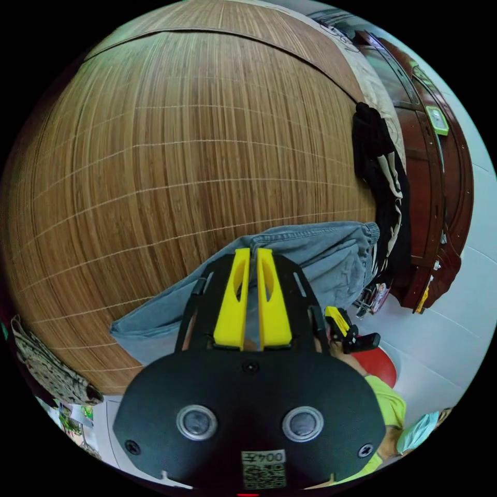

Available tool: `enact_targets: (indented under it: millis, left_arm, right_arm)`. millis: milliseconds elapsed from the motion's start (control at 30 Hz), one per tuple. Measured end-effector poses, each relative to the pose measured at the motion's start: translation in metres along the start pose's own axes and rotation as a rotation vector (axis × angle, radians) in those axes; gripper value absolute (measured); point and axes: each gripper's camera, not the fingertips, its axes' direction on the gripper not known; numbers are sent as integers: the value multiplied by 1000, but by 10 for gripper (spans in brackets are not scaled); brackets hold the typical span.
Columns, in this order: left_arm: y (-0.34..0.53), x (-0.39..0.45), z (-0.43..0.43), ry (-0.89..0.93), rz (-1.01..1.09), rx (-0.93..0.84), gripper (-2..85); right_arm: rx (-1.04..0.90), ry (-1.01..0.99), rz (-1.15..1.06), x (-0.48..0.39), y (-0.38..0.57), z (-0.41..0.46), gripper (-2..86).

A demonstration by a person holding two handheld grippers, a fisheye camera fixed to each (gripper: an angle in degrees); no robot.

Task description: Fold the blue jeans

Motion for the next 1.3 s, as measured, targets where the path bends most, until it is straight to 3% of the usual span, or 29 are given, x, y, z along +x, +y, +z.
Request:
enact_targets:
  millis: [200,400,500,633,700,800,867,933,1000,1067,1167,1233,1300]
  left_arm:
    - [-12,-3,19,-55,6,23,13]
    - [14,-23,29,78,-7,126,11]
    - [45,-35,6,123,-6,228,10]
    - [121,-38,-30,173,69,491,7]
    - [169,-20,-19,92,141,558,7]
    - [272,22,35,-209,223,660,6]
    - [354,55,100,-540,270,769,7]
    - [390,65,148,-672,277,815,7]
    - [397,63,190,-673,335,730,7]
    - [402,46,207,-571,232,767,7]
    - [401,20,191,-353,126,751,10]
    - [403,14,174,-325,136,670,16]
    - [426,9,151,-349,108,710,28]
  right_arm:
    - [0,20,-9,-14,-12,-7,-8]
    - [5,5,5,-25,-27,-16,-8]
    - [8,13,-1,-35,-35,-21,-8]
    - [13,25,-3,-49,-46,-27,-6]
    - [19,41,-10,-60,-53,-31,-3]
    - [27,96,-40,-81,-61,-35,11]
    - [30,119,-71,-96,-66,-37,31]
    - [27,127,-105,-110,-71,-40,50]
    - [23,147,-135,-126,-78,-43,55]
    - [18,148,-142,-135,-86,-46,50]
    - [-26,171,-124,-149,-105,-59,14]
    - [39,239,-92,-160,-111,-77,12]
    - [-69,199,-30,-159,-121,-77,19]
